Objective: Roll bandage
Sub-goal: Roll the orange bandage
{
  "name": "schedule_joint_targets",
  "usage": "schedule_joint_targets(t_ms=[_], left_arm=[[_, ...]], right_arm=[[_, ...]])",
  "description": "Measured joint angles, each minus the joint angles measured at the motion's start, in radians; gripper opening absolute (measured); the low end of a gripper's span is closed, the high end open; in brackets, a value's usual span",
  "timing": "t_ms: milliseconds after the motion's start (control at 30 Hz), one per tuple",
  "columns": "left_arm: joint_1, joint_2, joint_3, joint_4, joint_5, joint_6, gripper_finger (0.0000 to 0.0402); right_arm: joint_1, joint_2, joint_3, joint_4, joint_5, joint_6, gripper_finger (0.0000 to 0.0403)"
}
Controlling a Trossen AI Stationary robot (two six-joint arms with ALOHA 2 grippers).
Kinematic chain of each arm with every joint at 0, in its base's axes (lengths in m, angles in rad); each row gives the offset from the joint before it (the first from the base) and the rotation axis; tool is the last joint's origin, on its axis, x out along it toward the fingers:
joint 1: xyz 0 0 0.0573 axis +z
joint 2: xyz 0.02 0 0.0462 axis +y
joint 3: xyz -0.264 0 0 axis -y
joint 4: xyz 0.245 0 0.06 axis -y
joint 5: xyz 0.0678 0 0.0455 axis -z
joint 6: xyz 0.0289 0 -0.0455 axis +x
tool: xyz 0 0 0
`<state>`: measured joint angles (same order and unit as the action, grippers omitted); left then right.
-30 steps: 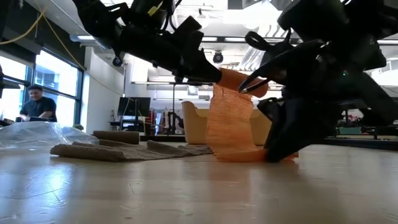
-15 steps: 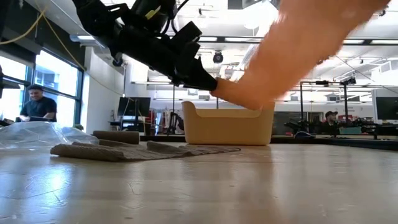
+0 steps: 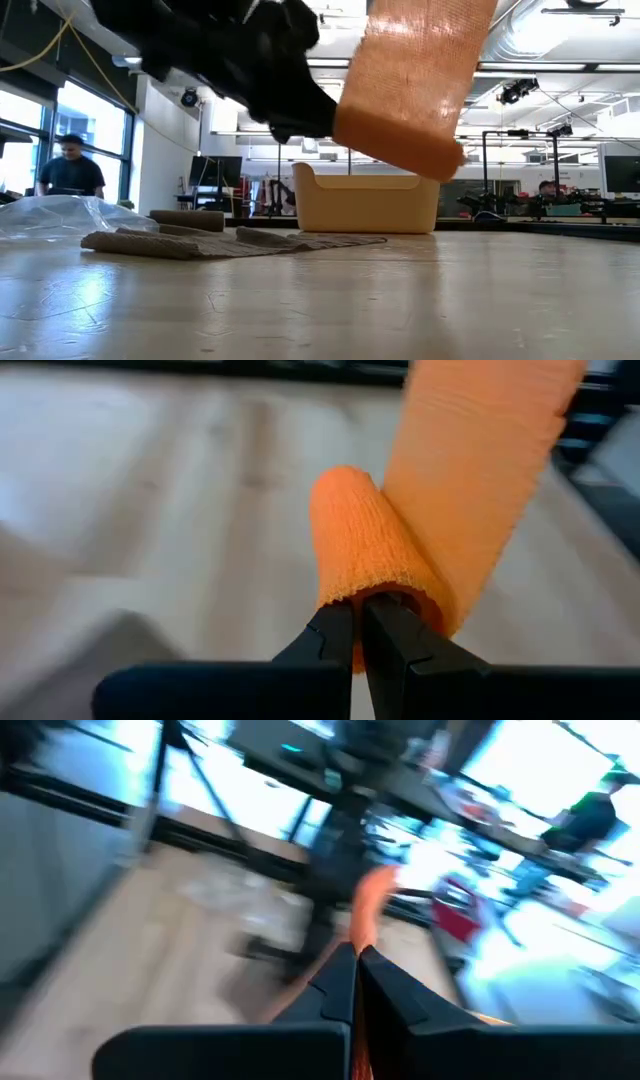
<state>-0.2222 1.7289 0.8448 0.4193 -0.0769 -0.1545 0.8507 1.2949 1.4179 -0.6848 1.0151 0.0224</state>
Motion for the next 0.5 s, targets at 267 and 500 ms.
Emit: schedule_joint_targets(t_ms=[267, 500], left_arm=[[-0.252, -0.040, 0.000, 0.017, -0.160, -0.155, 0.0001], [-0.389, -0.098, 0.001, 0.143, -0.399, -0.119, 0.0001]], right_arm=[[-0.328, -0.014, 0.055, -0.290, -0.123, 0.056, 0.0000], [-0.579, -0.012, -0.252, -0.008, -0.485, -0.109, 0.0000]])
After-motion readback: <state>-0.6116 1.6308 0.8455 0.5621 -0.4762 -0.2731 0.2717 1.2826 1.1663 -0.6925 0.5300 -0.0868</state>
